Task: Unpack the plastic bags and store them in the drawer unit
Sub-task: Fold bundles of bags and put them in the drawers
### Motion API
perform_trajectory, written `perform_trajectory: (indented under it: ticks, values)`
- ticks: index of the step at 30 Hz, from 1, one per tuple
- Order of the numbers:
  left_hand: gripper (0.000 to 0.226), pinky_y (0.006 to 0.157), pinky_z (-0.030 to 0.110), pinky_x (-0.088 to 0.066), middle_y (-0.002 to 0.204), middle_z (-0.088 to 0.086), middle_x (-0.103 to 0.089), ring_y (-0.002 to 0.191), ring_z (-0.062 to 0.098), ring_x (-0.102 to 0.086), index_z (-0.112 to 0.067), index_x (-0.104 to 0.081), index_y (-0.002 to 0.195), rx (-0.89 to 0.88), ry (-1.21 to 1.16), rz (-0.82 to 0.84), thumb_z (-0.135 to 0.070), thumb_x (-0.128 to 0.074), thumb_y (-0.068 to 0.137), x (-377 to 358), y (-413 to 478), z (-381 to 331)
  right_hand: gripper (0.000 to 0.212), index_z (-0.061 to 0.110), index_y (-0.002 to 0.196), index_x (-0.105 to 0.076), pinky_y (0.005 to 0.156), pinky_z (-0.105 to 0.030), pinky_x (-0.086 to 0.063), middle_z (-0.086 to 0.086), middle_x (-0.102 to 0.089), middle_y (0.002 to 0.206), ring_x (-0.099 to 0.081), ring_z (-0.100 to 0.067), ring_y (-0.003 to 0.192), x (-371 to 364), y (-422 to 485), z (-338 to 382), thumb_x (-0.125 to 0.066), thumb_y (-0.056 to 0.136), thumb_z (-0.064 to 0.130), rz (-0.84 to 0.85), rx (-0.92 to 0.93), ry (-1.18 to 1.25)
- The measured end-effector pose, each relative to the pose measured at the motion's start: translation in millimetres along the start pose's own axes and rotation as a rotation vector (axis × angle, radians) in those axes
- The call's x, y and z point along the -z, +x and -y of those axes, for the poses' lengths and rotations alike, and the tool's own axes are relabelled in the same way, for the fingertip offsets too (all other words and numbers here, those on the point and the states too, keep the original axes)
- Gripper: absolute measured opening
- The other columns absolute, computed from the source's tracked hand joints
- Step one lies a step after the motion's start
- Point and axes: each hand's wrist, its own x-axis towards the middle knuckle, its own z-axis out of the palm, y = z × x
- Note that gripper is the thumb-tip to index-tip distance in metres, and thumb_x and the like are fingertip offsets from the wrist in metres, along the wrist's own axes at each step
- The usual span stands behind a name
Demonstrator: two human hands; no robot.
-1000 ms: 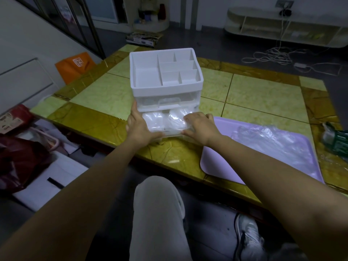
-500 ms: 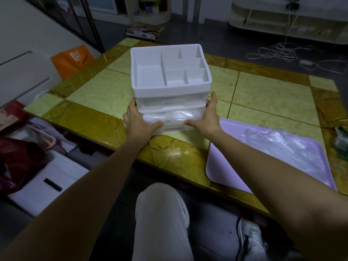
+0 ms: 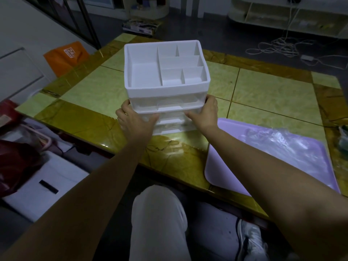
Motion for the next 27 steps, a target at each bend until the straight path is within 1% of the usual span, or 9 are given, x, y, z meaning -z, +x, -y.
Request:
perform_trajectory:
  ticks: [3,7,12,15,18,20,23,25,27]
  values:
    - [0.089,0.099,0.042,-0.042,0.13,0.013,-0.039,0.119,0.031,-0.043,-0.008,-0.035,0.133,0.047,0.066,-0.047,-0.039,-0.082,0.063,-1,-14,-3,0.079,0.006,0.136,-0.034,0.104,-0.042,-0.042,-0.013,-0.042,0.137,-0.045,-0.028,0.125,7,-9,-9,-0.078,0.072,0.018,0.101,-0.048,0.032]
    - [0.038,0.091,0.04,-0.043,0.118,0.012,-0.049,0.109,0.031,-0.05,-0.011,-0.05,0.11,0.04,0.097,-0.081,-0.017,-0.064,0.075,1,-38,-9,0.064,0.008,0.138,-0.038,0.102,-0.041,-0.043,-0.013,-0.045,0.136,-0.05,-0.026,0.12,35,-34,-31,-0.067,0.081,0.012,0.213,-0.066,-0.027]
    - [0.019,0.071,0.031,-0.04,0.103,0.01,-0.057,0.087,0.026,-0.055,-0.011,-0.054,0.099,-0.146,-0.046,0.146,-0.009,-0.055,0.08,-17,-84,-22,0.033,0.005,0.115,-0.062,0.093,-0.033,-0.045,-0.013,-0.064,0.115,-0.059,-0.024,0.096,99,-57,-76,-0.059,0.082,0.003,0.201,-0.055,-0.183]
    - [0.02,0.067,0.028,-0.035,0.092,0.006,-0.06,0.079,0.021,-0.053,-0.012,-0.059,0.098,-0.296,-0.09,0.361,-0.006,-0.053,0.08,-34,-121,-45,0.023,0.01,0.102,-0.067,0.085,-0.031,-0.046,-0.007,-0.067,0.099,-0.054,-0.016,0.083,139,-75,-100,-0.056,0.083,0.004,0.182,-0.067,-0.264]
    - [0.021,0.068,0.03,-0.042,0.086,0.005,-0.061,0.079,0.024,-0.058,-0.016,-0.063,0.095,-0.448,-0.053,0.613,-0.006,-0.051,0.081,-53,-155,-66,0.02,0.014,0.1,-0.064,0.074,-0.032,-0.047,-0.003,-0.063,0.087,-0.058,-0.022,0.08,174,-93,-122,-0.057,0.083,0.009,0.203,-0.096,-0.348]
    - [0.024,0.076,0.035,-0.048,0.092,0.005,-0.062,0.084,0.024,-0.06,-0.016,-0.064,0.099,-0.567,-0.035,0.751,-0.007,-0.056,0.079,-65,-173,-76,0.029,0.014,0.107,-0.059,0.075,-0.034,-0.048,-0.005,-0.061,0.092,-0.059,-0.025,0.085,188,-104,-135,-0.067,0.081,0.024,0.265,-0.142,-0.406]
    - [0.034,0.085,0.038,-0.047,0.104,0.005,-0.061,0.098,0.025,-0.058,-0.018,-0.063,0.107,-0.759,0.064,0.899,-0.01,-0.062,0.074,-79,-194,-83,0.072,0.015,0.123,-0.047,0.091,-0.042,-0.047,-0.008,-0.05,0.117,-0.053,-0.027,0.107,194,-119,-148,-0.075,0.069,0.054,0.358,-0.196,-0.556]
    - [0.037,0.091,0.039,-0.044,0.112,0.005,-0.061,0.106,0.026,-0.054,-0.019,-0.063,0.11,-0.85,0.121,0.942,-0.011,-0.064,0.073,-88,-204,-88,0.085,0.016,0.13,-0.04,0.098,-0.044,-0.041,-0.008,-0.043,0.126,-0.043,-0.028,0.12,194,-125,-154,-0.073,0.066,0.06,0.394,-0.192,-0.692]
    - [0.04,0.097,0.038,-0.04,0.118,0.004,-0.061,0.111,0.026,-0.052,-0.02,-0.063,0.113,-0.916,0.179,0.969,-0.012,-0.066,0.074,-92,-211,-91,0.083,0.016,0.132,-0.038,0.099,-0.044,-0.038,-0.009,-0.038,0.13,-0.037,-0.03,0.124,193,-128,-159,-0.073,0.067,0.055,0.43,-0.18,-0.768]
